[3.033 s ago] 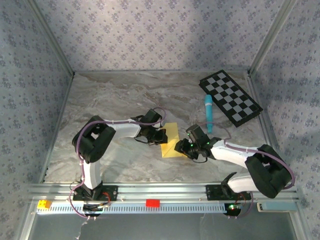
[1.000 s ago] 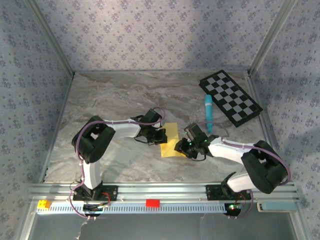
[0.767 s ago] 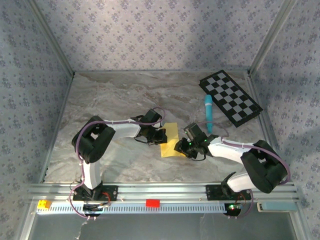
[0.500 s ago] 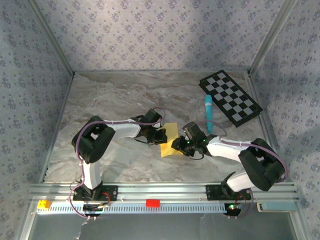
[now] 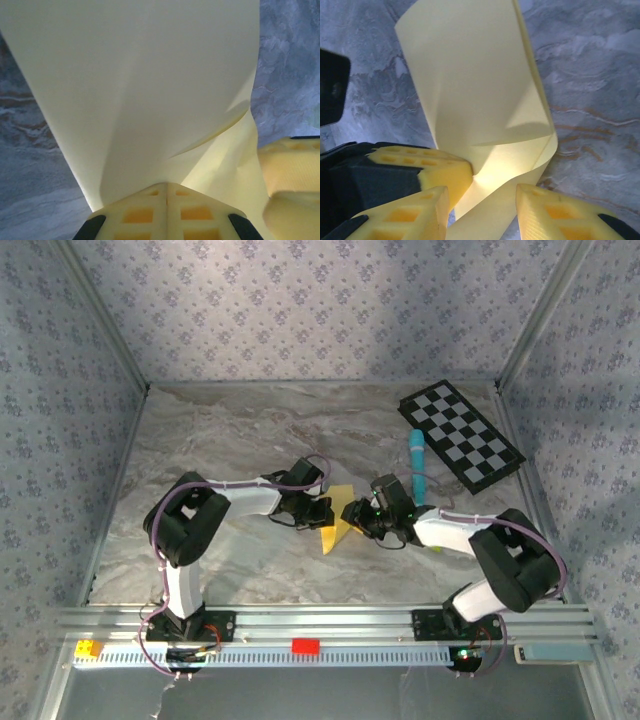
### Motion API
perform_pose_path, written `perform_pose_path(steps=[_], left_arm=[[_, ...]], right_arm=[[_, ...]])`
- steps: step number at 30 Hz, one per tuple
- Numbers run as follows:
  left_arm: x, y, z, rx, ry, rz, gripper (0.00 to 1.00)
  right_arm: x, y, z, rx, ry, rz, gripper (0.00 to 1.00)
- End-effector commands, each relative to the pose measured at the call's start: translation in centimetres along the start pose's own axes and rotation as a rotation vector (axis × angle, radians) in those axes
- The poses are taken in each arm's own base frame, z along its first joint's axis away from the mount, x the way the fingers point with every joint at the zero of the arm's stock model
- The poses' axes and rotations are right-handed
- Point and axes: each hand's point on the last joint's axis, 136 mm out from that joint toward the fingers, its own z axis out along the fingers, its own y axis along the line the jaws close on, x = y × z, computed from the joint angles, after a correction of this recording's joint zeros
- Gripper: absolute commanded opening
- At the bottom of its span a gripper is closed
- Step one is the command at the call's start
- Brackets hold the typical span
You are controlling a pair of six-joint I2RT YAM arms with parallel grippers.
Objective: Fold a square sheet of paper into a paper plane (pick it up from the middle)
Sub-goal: Turn over the paper at the center of the table.
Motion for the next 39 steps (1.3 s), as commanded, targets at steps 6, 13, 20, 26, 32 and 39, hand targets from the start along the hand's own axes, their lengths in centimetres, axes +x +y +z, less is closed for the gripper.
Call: perform_pose_path(steps=[6,13,20,26,32,39], left_arm=[[0.2,0.3,-1.0,-0.017,-0.013,-0.016,0.04],[0.2,0.2,-1.1,-0.017,-0.017,-0.017,0.04],[0.1,0.1,-1.3,-0.008,-0.024,-0.019,0.04],[0.1,-0.3,-1.3,0.011,-0.025,-0.016,0.05],[0.1,-0.3,-1.4,0.011,-0.025,-0.015,0.05],[0.0,-0.3,-1.4,0.008,-0.031,-0.015,0.05]], right_arm=[[0.8,-0.9,0.0,0.036,0.018,0.044,0.44],[0.7,-1.3,-0.1,0.037,0.006,0.067,0.46],[0.4,-0.6,0.1,-0.015,-0.004,0.047,0.39],[-0.4,-0.4,0.1,-0.038,-0.031,0.046,0.32],[-0.5,-0.6,0.6,-0.040,-0.011,0.059,0.29],[-0.5,-0.6,1.0,-0.051,0.001,0.053,0.25]])
